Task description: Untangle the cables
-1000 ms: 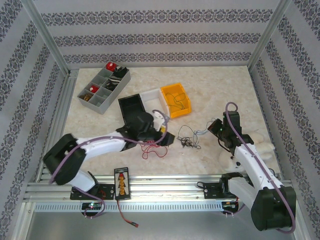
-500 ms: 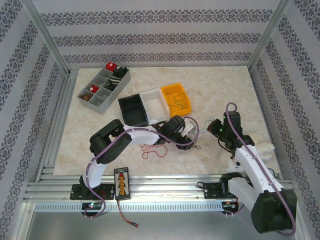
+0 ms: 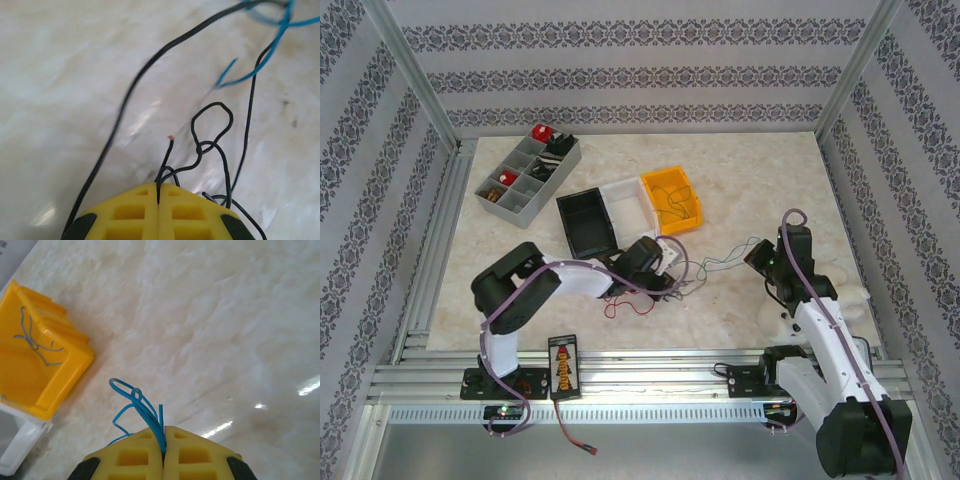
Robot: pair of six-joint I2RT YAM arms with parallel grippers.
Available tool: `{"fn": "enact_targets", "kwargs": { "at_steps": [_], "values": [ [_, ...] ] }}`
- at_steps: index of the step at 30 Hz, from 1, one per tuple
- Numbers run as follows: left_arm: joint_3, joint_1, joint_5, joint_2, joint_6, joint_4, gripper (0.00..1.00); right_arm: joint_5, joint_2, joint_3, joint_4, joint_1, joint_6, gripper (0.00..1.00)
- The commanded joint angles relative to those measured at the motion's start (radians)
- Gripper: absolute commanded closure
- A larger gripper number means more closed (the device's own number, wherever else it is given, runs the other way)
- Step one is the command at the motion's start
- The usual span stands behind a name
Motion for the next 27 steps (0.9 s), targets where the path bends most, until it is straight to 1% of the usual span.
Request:
{"fn": "enact_targets", "kwargs": {
  "at_steps": [1,6,12,16,22,27],
  "values": [
    [-0.080,0.064,-0.043,-0.073,-0.060,0.037,1.00,0.082,-0.025,0.033,-0.070,-0.033,-0.022,0.99],
    [-0.136,0.118,-0.066,-0.106,-0.100,0.066,1.00,0.110,-0.034,0.039,-0.109,-0.082,-0.030,0.99],
    [-0.164,0.149,-0.160,-0.109,-0.165,0.102,1.00,0.161,-0.043,0.064,-0.182,-0.130,-0.036,0.98],
    [-0.177,0.165,-0.210,-0.116,-0.194,0.110,1.00,0.166,-0.057,0.075,-0.211,-0.174,-0.046,0.98],
    [-0.201,0.183,-0.372,-0.134,-0.269,0.059,1.00,0.192,-0.066,0.098,-0.249,-0.227,-0.059,0.98],
    [-0.257,0.199,-0.575,-0.198,-0.407,-0.001,1.00,0.192,-0.076,0.113,-0.250,-0.270,-0.065,0.97]
  ]
}}
